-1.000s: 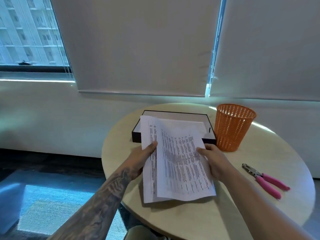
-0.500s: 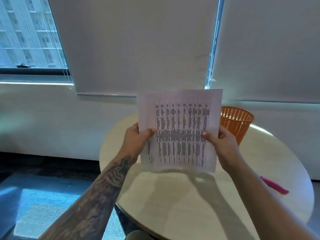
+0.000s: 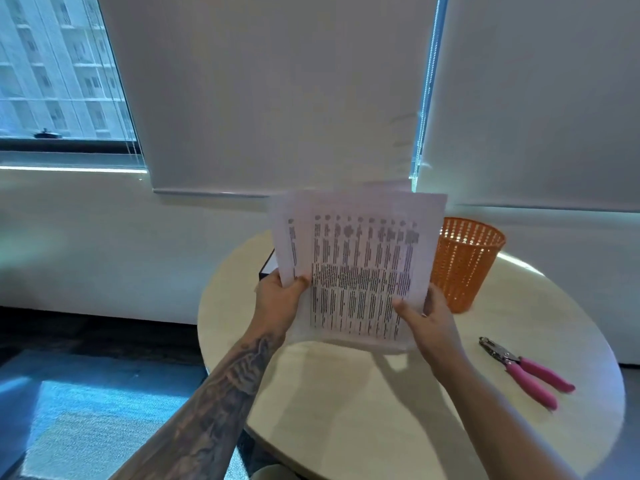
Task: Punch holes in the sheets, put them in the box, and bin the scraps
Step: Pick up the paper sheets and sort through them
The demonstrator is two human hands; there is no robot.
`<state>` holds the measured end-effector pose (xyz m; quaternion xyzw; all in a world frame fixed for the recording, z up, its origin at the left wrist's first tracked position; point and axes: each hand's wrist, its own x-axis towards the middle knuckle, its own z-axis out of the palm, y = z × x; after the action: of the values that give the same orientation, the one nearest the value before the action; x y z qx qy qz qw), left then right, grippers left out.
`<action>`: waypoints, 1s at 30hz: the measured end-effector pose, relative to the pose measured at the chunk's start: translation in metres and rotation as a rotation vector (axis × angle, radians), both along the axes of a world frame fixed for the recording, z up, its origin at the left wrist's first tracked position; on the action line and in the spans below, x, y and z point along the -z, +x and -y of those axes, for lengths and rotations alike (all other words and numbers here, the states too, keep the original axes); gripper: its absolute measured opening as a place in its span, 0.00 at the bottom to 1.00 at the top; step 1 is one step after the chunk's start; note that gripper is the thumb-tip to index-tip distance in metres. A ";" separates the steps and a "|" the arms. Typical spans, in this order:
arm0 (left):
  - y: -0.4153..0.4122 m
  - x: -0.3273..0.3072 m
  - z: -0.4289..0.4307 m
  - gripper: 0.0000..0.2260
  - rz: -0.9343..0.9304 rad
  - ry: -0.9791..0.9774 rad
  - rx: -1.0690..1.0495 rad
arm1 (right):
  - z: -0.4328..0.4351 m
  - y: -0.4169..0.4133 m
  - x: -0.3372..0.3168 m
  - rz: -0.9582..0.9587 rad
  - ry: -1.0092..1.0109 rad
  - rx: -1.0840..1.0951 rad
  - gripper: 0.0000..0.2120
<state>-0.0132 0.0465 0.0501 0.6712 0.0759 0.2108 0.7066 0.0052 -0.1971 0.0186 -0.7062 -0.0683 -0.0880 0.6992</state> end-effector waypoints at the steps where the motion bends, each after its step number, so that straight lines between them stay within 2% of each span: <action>1: 0.001 -0.003 -0.001 0.07 0.006 -0.035 -0.008 | 0.001 0.001 0.002 -0.029 0.040 0.037 0.28; 3: 0.005 -0.005 -0.001 0.10 0.036 -0.154 -0.008 | 0.001 0.001 0.004 -0.128 0.155 0.047 0.31; 6: 0.006 -0.010 0.007 0.09 0.056 -0.376 0.038 | -0.011 -0.002 0.006 -0.264 0.365 -0.128 0.26; 8: 0.003 -0.011 0.016 0.08 0.049 -0.476 0.101 | -0.022 -0.004 0.001 -0.289 0.494 -0.181 0.21; 10: 0.003 -0.009 0.019 0.09 0.033 -0.503 0.151 | -0.026 -0.004 -0.006 -0.270 0.506 -0.149 0.18; 14: 0.008 -0.028 -0.015 0.11 0.011 -0.544 0.191 | -0.005 0.002 -0.025 -0.187 0.355 -0.034 0.12; 17: 0.010 -0.047 -0.056 0.14 -0.011 -0.420 0.159 | 0.015 0.011 -0.030 -0.187 0.283 0.049 0.10; 21: 0.008 -0.056 -0.068 0.13 -0.114 -0.036 0.249 | 0.017 0.014 -0.035 -0.150 0.152 0.080 0.08; 23: 0.007 -0.057 -0.065 0.11 -0.140 0.071 0.275 | 0.015 0.012 -0.038 -0.091 0.104 0.072 0.08; 27: 0.009 -0.053 -0.059 0.11 -0.090 0.165 0.205 | 0.012 0.009 -0.051 0.012 0.098 0.080 0.10; 30: 0.009 -0.049 -0.053 0.10 -0.035 0.154 0.141 | 0.012 0.009 -0.063 0.048 0.109 0.093 0.09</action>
<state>-0.0041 0.0999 0.0993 0.7308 0.0244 0.1542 0.6645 0.0138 -0.2094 0.0814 -0.6672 -0.0472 -0.1411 0.7299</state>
